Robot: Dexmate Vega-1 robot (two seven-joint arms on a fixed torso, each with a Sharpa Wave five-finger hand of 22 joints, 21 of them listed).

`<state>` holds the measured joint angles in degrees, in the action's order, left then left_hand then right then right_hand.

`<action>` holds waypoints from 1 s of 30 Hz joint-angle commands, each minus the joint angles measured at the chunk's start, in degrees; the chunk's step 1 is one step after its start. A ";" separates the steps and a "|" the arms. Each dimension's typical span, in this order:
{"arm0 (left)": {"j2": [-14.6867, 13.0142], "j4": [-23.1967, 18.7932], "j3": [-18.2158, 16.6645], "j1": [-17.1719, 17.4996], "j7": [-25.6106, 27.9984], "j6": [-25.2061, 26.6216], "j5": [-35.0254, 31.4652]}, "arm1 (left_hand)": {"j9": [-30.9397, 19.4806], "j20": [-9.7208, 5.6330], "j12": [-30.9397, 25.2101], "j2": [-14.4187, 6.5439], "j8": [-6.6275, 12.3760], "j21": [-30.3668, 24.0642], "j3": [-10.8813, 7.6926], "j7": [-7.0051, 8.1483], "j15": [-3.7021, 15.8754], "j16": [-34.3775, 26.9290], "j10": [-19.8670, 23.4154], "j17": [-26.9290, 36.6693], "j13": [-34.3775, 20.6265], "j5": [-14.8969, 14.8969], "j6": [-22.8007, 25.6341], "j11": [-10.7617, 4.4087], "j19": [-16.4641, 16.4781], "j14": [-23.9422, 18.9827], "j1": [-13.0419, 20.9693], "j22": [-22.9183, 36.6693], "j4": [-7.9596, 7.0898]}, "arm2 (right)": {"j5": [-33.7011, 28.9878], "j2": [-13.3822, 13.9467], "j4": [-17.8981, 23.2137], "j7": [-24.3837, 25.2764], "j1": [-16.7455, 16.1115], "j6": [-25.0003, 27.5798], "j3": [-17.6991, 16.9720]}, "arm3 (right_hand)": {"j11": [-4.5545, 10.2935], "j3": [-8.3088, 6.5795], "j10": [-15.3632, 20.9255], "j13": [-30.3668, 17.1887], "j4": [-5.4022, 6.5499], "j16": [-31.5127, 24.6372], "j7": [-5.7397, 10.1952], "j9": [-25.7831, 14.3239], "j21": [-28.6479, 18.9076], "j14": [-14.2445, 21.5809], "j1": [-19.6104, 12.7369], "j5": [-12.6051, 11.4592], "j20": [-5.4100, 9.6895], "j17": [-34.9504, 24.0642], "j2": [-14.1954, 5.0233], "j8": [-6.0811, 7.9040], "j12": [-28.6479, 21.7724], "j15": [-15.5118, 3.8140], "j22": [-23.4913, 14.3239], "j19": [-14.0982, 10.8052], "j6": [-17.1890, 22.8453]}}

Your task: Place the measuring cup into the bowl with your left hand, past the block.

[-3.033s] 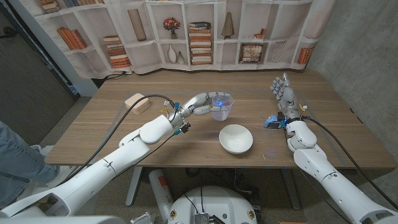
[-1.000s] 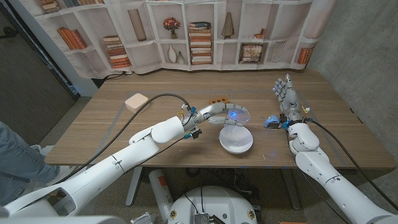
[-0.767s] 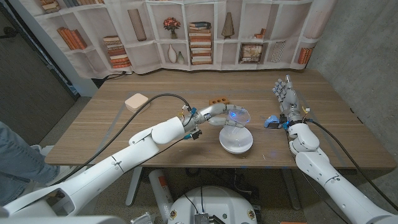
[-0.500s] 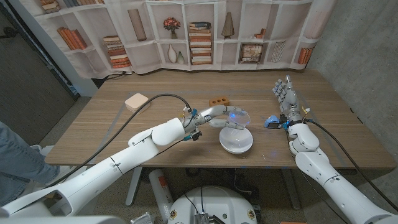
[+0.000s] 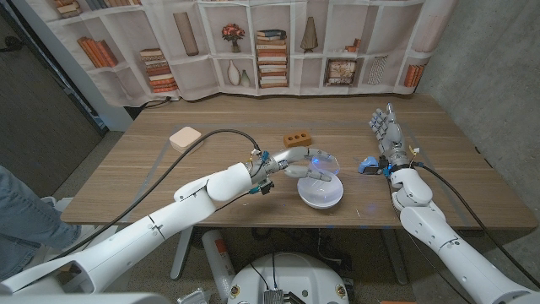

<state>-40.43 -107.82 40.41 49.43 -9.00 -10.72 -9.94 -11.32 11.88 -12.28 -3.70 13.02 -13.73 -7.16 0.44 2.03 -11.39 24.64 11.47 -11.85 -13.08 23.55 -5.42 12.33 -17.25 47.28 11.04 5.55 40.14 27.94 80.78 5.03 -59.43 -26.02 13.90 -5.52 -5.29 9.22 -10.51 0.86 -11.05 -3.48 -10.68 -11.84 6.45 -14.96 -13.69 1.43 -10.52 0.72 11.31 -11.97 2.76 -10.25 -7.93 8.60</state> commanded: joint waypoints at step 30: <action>0.12 -3.49 2.69 0.13 1.22 8.42 -9.95 | -0.12 0.35 0.32 -0.62 -0.31 0.74 -0.22 1.60 -0.05 0.21 -0.91 -0.07 -0.14 -0.54 1.27 -0.08 -1.66 0.85 0.04 0.18 -0.33 | 1.03 -0.86 -2.59 -1.12 0.54 -0.14 0.39 | 0.13 0.38 0.41 -0.16 0.03 0.17 0.02 -0.15 0.16 0.07 0.04 0.03 -0.45 -0.15 -0.38 -0.03 -0.18 0.18 -0.15 -0.29 0.20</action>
<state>-40.93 -111.66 42.18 50.41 -6.97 -3.55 -19.03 -11.31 12.07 -12.07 -3.79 12.61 -13.29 -7.27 0.44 1.96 -11.39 23.79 11.47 -11.85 -13.36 23.55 -5.41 11.11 -16.49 47.42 11.04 5.45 40.82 27.27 78.89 4.18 -58.94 -26.07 14.32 -5.52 -4.97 9.22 -10.52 0.88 -11.05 -3.48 -10.69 -11.84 6.45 -14.96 -13.69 1.44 -10.52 0.73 11.31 -11.97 2.76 -10.25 -7.93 8.59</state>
